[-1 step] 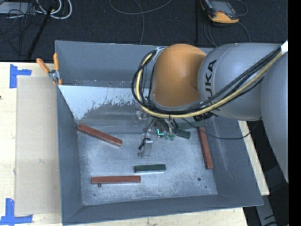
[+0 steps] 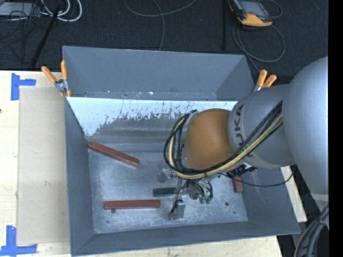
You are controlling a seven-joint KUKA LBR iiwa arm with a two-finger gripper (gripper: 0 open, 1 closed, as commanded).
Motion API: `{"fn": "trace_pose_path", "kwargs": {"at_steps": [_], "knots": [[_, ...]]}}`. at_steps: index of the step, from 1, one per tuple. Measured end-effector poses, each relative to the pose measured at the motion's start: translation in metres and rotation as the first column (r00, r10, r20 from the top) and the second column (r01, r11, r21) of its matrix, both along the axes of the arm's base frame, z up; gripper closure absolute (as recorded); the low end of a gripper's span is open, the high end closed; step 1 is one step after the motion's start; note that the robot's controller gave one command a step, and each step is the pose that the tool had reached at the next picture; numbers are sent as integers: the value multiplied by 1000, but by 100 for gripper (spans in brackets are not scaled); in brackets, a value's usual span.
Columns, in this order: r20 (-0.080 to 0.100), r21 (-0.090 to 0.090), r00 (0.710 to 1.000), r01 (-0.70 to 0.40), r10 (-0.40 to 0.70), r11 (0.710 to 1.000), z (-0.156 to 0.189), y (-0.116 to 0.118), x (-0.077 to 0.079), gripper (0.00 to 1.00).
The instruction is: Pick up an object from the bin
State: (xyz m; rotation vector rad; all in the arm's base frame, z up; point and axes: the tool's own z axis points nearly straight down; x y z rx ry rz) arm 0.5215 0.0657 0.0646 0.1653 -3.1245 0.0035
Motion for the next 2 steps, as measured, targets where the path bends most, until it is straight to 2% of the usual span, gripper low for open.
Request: {"fn": "trace_pose_path", "kwargs": {"at_steps": [1, 2], "knots": [[12, 3, 1000, 2, -2, 1000, 5, 2, 4, 100], [22, 3, 997, -72, 72, 997, 150, -14, 27, 100]]}}
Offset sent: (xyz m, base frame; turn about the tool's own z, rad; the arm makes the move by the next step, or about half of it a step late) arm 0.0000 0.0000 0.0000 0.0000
